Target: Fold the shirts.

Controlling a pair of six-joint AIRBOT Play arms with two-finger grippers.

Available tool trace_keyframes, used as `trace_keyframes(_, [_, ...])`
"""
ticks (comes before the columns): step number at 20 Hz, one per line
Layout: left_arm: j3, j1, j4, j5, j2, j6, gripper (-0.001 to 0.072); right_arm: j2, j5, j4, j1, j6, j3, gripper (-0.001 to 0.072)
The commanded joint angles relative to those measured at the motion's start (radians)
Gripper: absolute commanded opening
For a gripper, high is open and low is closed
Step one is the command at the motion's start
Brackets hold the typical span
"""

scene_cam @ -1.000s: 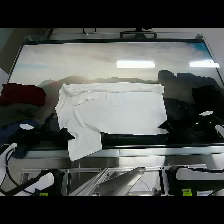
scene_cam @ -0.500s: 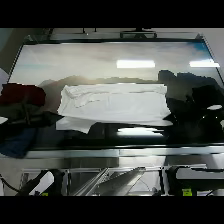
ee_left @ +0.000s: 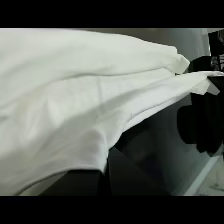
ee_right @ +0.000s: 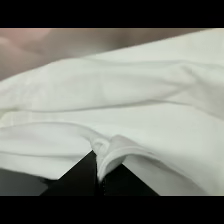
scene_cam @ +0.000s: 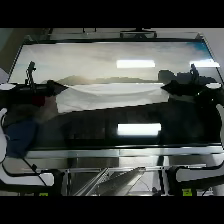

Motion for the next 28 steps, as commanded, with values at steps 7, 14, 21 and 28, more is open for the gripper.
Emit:
trace_keyframes(7, [0.414,-0.031,-0.013,-0.013,-0.456,-0.024,0.0238,-0.253,-0.116,0.04,0.017,-0.13,0.116,0.0108])
trace_keyframes(14, [0.72,0.057,-0.006,-0.113,-0.492,-0.111,0.0342,-0.254,-0.076,-0.139,-0.085,-0.039,0.282,0.0607])
trace_keyframes(21, [0.745,0.075,-0.006,-0.206,-0.44,-0.176,0.0342,-0.348,-0.001,-0.172,-0.042,-0.05,0.326,0.0607])
trace_keyframes(28, [0.713,0.023,-0.013,-0.351,-0.415,-0.195,0.0339,-0.425,0.126,-0.154,-0.013,-0.03,0.375,0.017])
